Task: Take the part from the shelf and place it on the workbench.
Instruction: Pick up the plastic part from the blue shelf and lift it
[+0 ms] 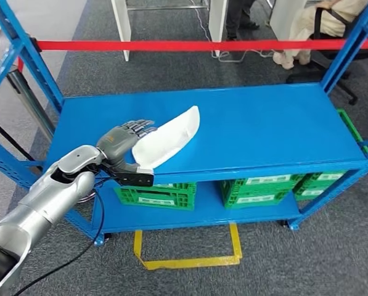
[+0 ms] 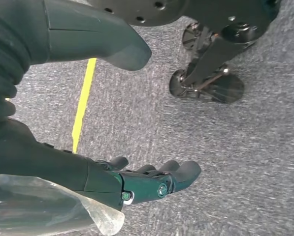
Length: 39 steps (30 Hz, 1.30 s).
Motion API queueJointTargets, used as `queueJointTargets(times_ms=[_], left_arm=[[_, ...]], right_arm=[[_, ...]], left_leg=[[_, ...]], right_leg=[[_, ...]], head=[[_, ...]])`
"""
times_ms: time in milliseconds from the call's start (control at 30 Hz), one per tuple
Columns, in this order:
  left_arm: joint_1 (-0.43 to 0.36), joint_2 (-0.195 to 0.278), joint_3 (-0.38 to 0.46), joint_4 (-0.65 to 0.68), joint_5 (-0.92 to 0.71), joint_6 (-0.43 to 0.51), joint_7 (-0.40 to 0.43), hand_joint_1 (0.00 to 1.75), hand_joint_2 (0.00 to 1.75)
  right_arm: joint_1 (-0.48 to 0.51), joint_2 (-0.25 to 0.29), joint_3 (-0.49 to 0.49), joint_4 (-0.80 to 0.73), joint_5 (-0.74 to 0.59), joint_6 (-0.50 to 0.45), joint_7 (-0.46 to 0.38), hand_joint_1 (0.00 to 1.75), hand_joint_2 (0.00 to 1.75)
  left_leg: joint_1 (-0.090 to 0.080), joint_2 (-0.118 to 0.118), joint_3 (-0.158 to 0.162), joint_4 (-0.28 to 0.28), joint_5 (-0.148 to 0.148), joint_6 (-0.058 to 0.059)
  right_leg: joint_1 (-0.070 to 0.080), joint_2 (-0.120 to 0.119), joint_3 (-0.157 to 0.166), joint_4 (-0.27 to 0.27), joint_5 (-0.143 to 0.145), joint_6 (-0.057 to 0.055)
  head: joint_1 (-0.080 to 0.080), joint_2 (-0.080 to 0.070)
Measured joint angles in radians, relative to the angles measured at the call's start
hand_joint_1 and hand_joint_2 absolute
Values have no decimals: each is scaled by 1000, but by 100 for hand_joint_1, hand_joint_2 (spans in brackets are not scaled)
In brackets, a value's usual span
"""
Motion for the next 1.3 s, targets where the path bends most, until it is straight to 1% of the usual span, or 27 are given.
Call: queueJointTargets(times_ms=[100, 133, 167, 233, 267, 300, 333, 367, 433, 500, 567, 633, 667, 733, 767, 800, 833, 900, 933, 967, 1000, 1067, 1133, 1167, 1233, 1267, 1300], left_arm=[[-1, 5, -1, -3, 0, 1, 0, 0, 175], [-1, 6, -1, -5, 0, 1, 0, 0, 175], [-1, 7, -1, -7, 0, 2, 0, 0, 175], [2, 8, -1, -8, 6, 3, -2, 0, 87], [6, 8, -1, -8, 14, 2, -6, 0, 44], [10, 8, 0, -8, 26, 1, -12, 0, 0], [13, 8, 0, -8, 39, -2, -20, 0, 0], [16, 8, 0, -8, 52, -6, -28, 0, 0], [18, 7, 2, -8, 73, -14, -38, 0, 87], [25, 5, 2, -8, 84, -19, -43, 0, 175], [36, 5, 2, -8, 90, -21, -47, 0, 175], [41, 2, 3, -8, 92, -22, -48, 0, 175], [42, -1, 2, -7, 93, -23, -47, 0, 175], [46, -9, 1, -4, 93, -29, -41, 0, 175], [49, -13, -1, -1, 93, -33, -36, 0, 175], [51, -16, -1, 3, 91, -35, -30, 0, 175], [52, -19, -2, 6, 88, -37, -22, 0, 175], [49, -24, -4, 17, 74, -37, -6, 0, 175], [46, -26, -5, 24, 64, -34, 2, 0, 175], [43, -27, -7, 35, 53, -29, 9, 0, 175], [40, -28, -9, 49, 43, -23, 15, 0, 175], [36, -29, -14, 77, 24, -8, 21, 0, 175], [33, -29, -17, 100, 13, 7, 22, 0, 175], [31, -29, -17, 109, 11, 13, 22, 0, 175], [30, -30, -18, 126, 8, 22, 22, 0, 175], [33, -30, -19, 134, 7, 24, 21, 0, 175], [36, -31, -21, 141, 5, 25, 21, 0, 175]], right_arm=[[3, 0, -2, 0, 0, 0, 0, 0, 175], [2, 0, -2, 0, 0, 0, 0, 0, 175], [1, 0, -3, 0, 0, 0, 0, 0, 175], [1, 0, -5, 0, 1, 0, 0, 0, 175], [1, 0, -5, 0, 1, 0, 0, 0, 175], [2, 0, -6, 0, 2, 0, 0, 0, 175], [2, 0, -6, 0, 2, -1, 0, 0, 175], [2, 0, -6, 0, 3, -1, 0, 0, 175], [1, 0, -6, 0, 4, -1, -1, 0, 175], [1, 0, -6, 0, 6, -1, -1, 0, 175], [1, 0, -6, 0, 7, -1, 0, 0, 175], [1, 1, -6, 0, 9, -1, 0, 0, 175], [1, 1, -6, 0, 9, -1, 0, 0, 175], [1, 1, -6, 0, 9, -3, 0, 0, 175], [1, 1, -6, 0, 10, -4, 0, 0, 175], [1, 1, -6, 0, 10, -5, 0, 0, 175], [2, 1, -6, 0, 11, -5, 0, 0, 175], [1, 1, -6, 0, 12, -6, 1, 0, 175], [0, 1, -6, 0, 13, -6, 2, 0, 175], [-2, 1, -6, 0, 14, -6, 4, 0, 175], [-2, 1, -6, 0, 15, -5, 7, 0, 175], [-1, 1, -7, 0, 18, -5, 11, 0, 175], [0, 1, -8, 0, 19, -5, 12, 0, 175], [0, 1, -8, 0, 19, -5, 12, 0, 175], [-1, 1, -10, 0, 19, -5, 12, 0, 175], [-1, 1, -11, 0, 19, -6, 12, 0, 175], [0, 1, -12, 0, 20, -6, 12, 0, 175]], left_leg=[[3, 0, -4, 12, -11, -15], [4, 1, -15, 40, -30, -20], [5, 1, -36, 90, -59, -25], [8, 2, -94, 219, -117, -31], [9, 2, -114, 265, -129, -33], [10, 2, -118, 274, -122, -33], [11, 2, -106, 246, -97, -32], [11, 2, -79, 187, -60, -30], [10, 1, -21, 62, -11, -23], [6, 1, 1, 9, -5, -16], [6, 1, 2, 3, -4, -6], [9, 2, 4, -2, 0, 8], [10, 2, 5, -5, 1, 13], [9, 2, 4, -4, 2, 18], [8, 2, 4, -4, 1, 18], [7, 2, 4, -4, 1, 18], [7, 2, 5, -4, 1, 18], [6, 2, 6, -4, 0, 17], [4, 2, 5, -2, -1, 14], [3, 1, 4, -2, 0, 10], [1, 1, 3, -2, 1, 5], [1, 1, 2, -3, 3, -6], [3, 1, -5, 17, -15, -17], [4, 2, -21, 54, -38, -22], [7, 2, -77, 182, -101, -30], [8, 2, -104, 243, -123, -32], [8, 2, -118, 275, -128, -33]], right_leg=[[-3, 1, 4, -7, 4, -18], [-5, 0, 6, -9, 5, -24], [-6, 0, 7, -10, 6, -28], [-6, 0, 8, -10, 4, -32], [-6, 0, 9, -10, 4, -33], [-6, 0, 9, -9, 3, -33], [-6, 0, 11, -9, 3, -32], [-6, 1, 13, -8, 2, -31], [-4, 1, 13, -6, -1, -24], [-1, 1, 10, -5, -1, -14], [-3, 1, 6, -6, -2, -3], [-5, 1, -12, 26, -25, 6], [-5, 0, -34, 70, -50, 9], [-5, 0, -97, 203, -107, 12], [-5, 0, -123, 254, -121, 13], [-4, 0, -136, 275, -118, 13], [-4, 0, -128, 254, -96, 12], [-4, -1, -68, 126, -29, 6], [-3, 0, -33, 59, -8, 3], [-2, 1, -9, 15, 2, 0], [0, 2, 2, -5, 3, -2], [1, 4, 6, -9, 4, -10], [-3, 3, 8, -13, 7, -21], [-5, 2, 10, -15, 9, -25], [-5, 1, 10, -14, 8, -30], [-5, 1, 10, -14, 8, -31], [-5, 1, 10, -14, 8, -31]], head=[[-2, 0], [-3, 0], [-4, 0], [-5, 0], [-5, 0], [-5, 0], [-5, 0], [-5, 0], [-4, 0], [-3, 0], [-3, 0], [-1, 0], [0, 0], [3, 0], [3, 0], [4, 0], [4, 0], [4, 0], [4, 0], [3, 0], [3, 0], [2, 0], [0, 0], [-1, 0], [-4, 0], [-3, 0], [-3, 0]])
